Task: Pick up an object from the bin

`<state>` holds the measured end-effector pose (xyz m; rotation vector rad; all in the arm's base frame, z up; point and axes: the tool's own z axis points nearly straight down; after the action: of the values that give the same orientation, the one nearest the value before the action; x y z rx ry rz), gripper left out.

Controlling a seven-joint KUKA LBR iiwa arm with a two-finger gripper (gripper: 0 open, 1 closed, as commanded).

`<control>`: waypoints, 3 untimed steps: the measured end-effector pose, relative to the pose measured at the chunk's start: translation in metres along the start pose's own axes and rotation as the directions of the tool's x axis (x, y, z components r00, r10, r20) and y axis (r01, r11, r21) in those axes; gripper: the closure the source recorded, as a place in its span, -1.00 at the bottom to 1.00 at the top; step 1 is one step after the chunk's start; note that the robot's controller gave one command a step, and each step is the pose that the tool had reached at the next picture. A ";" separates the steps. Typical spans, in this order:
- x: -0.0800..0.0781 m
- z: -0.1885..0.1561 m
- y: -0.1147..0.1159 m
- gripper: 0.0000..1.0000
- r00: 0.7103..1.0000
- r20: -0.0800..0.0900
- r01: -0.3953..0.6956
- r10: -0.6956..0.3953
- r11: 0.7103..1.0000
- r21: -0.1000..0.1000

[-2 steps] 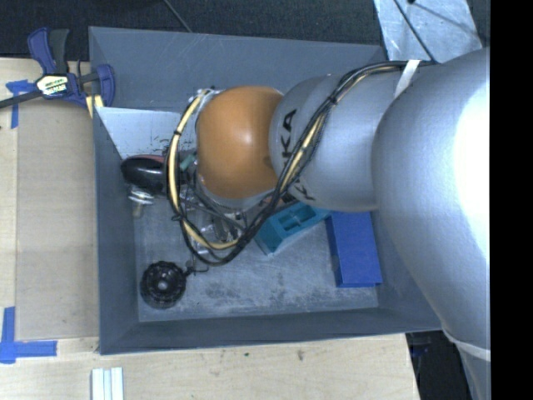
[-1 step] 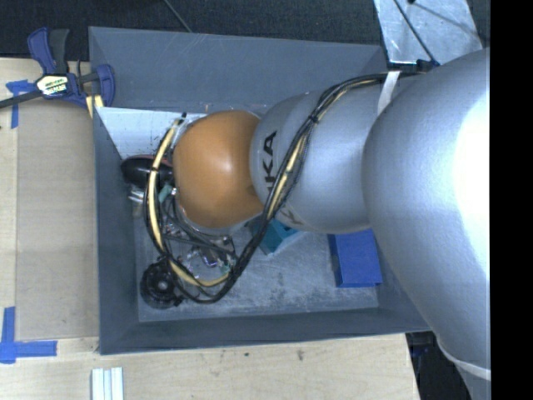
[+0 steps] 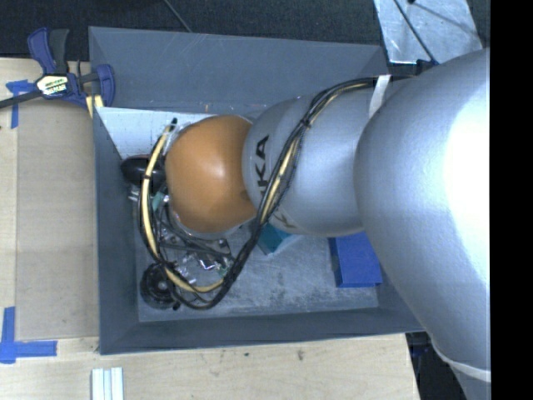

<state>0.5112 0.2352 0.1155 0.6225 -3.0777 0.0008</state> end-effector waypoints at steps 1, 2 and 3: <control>0.015 0.039 0.007 -1.00 0.961 0.002 -0.278 0.278 0.961 -0.001; 0.020 0.042 0.007 1.00 0.957 0.009 -0.291 0.291 0.957 -0.004; 0.020 0.042 0.007 1.00 0.957 0.009 -0.291 0.291 0.957 -0.004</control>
Offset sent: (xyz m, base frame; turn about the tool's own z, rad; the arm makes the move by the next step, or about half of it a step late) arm -0.0243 -0.0028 -0.0455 0.2948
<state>0.4899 0.2333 0.0732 0.1635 -3.1444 -0.0063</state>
